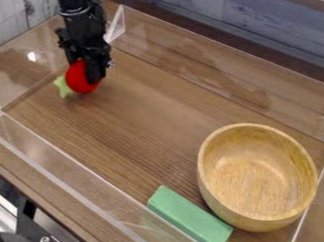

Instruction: Move the red object to the left side of the table

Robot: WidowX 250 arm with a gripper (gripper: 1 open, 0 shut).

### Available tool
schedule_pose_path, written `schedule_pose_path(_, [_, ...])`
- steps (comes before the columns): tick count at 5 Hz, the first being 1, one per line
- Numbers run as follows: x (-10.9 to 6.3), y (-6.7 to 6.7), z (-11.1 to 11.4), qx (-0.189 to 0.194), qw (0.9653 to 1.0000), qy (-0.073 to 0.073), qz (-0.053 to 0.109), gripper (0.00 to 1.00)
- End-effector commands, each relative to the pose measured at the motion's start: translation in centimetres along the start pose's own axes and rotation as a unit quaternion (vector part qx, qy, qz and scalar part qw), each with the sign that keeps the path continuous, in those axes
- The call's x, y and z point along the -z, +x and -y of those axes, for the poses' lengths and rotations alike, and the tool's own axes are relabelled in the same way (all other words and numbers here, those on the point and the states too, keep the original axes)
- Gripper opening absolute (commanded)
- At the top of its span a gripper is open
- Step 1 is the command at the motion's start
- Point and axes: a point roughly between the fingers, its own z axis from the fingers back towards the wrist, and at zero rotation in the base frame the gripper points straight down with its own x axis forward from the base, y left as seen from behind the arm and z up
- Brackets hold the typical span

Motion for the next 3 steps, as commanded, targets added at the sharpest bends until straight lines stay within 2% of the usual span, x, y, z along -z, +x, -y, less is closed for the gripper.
schedule_pose_path(1, [-1.42, 0.57, -1.03, -0.017, 0.9997, 0.003, 0.02, 0.0])
schedule_pose_path(2, [-1.34, 0.54, -1.22, -0.028, 0.9995, -0.01, 0.015, 0.0])
schedule_pose_path(3, [-1.23, 0.5, -1.37, -0.037, 0.999, -0.021, 0.01, 1.0])
